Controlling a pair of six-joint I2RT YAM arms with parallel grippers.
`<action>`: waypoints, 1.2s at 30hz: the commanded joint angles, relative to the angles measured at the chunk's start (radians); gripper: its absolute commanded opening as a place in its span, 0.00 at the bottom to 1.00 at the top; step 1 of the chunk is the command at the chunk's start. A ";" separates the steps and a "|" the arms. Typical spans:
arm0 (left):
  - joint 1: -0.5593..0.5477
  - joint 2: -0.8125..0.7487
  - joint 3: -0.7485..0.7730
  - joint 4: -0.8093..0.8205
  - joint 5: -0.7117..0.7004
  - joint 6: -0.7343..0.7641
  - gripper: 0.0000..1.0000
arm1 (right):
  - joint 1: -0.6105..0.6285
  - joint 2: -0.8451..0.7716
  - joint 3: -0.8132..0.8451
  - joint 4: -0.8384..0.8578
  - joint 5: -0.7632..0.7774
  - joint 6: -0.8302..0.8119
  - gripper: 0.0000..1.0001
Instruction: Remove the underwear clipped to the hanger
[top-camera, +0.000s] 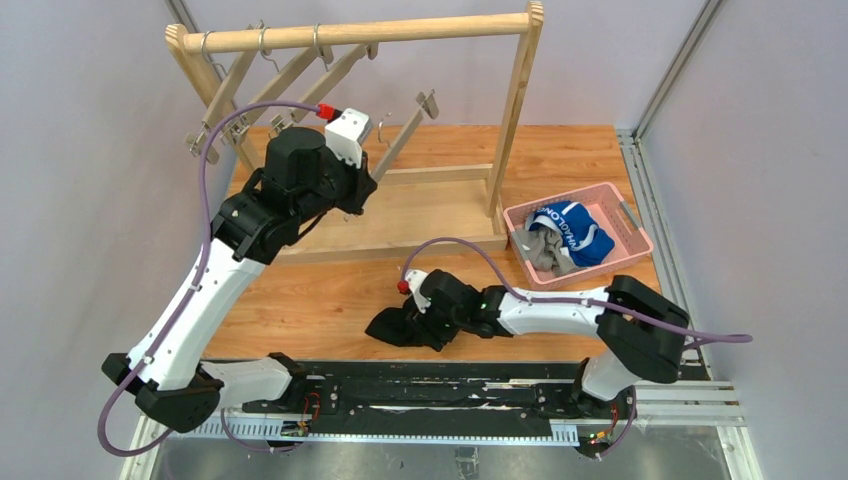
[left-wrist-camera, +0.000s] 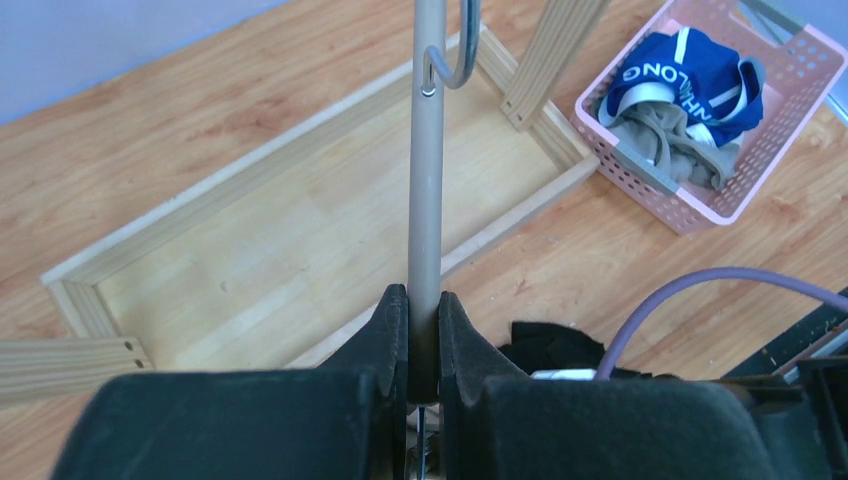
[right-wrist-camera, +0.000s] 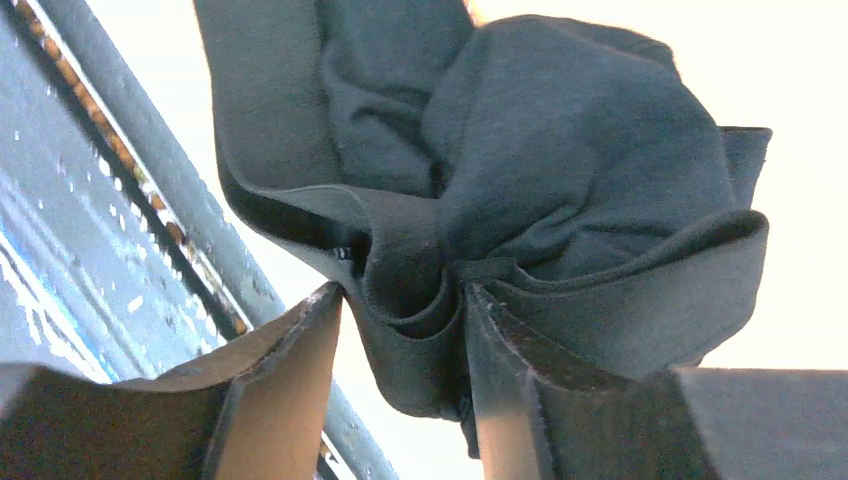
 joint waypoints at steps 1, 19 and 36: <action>-0.001 0.013 0.055 0.016 -0.025 0.016 0.00 | 0.028 0.105 0.044 -0.112 0.032 0.041 0.35; 0.012 0.170 0.399 -0.149 -0.052 0.080 0.00 | 0.026 -0.513 0.115 -0.435 0.689 0.051 0.01; 0.058 0.250 0.618 -0.174 -0.030 0.084 0.00 | -0.688 -0.687 0.299 -0.183 0.720 -0.289 0.01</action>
